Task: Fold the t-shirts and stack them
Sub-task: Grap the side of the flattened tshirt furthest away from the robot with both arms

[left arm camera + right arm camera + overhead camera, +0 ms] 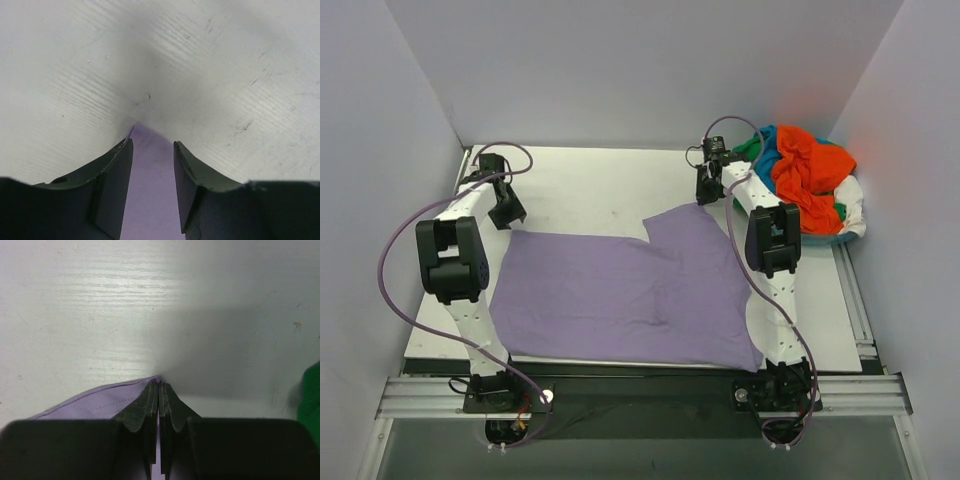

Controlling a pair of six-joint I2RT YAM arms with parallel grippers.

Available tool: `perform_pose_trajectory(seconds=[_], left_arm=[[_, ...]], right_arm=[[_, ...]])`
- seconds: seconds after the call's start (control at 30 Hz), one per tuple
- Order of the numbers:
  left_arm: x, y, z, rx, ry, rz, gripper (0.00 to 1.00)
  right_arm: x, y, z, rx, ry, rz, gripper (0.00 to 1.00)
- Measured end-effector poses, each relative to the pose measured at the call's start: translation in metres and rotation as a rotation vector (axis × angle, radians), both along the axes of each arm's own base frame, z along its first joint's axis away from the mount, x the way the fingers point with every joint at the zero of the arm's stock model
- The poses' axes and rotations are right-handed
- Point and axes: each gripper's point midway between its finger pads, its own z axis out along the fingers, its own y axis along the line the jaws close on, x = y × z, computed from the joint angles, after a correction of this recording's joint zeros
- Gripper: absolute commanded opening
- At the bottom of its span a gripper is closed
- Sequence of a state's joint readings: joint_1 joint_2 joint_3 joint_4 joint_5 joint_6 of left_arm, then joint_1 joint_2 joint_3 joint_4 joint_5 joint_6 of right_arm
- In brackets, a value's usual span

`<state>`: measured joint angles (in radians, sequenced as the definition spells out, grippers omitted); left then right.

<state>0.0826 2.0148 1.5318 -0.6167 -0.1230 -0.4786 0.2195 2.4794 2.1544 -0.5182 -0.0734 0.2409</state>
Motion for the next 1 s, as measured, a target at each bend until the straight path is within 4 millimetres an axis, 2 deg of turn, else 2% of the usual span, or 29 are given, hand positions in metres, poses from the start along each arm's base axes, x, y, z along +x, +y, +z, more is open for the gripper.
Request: perform_pose_trajectory(seconds=[0.13,0.3,0.67,0.73,1.0], left_arm=[[0.005,0.003,-0.008,0.013,0.014,0.002,0.47],[0.003,0.007,-0.018,0.032,0.044,0.012,0.44],[-0.001,0.012,-0.019,0.055,0.061,0.024,0.43],[-0.001,0.012,-0.019,0.055,0.062,0.024,0.38],[-0.002,0.011,-0.023,0.054,0.071,0.022,0.30]], right_arm=[[-0.003,-0.002,-0.001,-0.003,0.006,-0.004,0.00],[-0.006,-0.004,0.000,-0.007,0.013,-0.006,0.00],[-0.010,-0.006,0.000,-0.010,0.020,-0.008,0.00],[-0.010,-0.006,0.000,-0.010,0.020,-0.007,0.00],[-0.011,-0.006,0.000,-0.010,0.021,-0.009,0.00]])
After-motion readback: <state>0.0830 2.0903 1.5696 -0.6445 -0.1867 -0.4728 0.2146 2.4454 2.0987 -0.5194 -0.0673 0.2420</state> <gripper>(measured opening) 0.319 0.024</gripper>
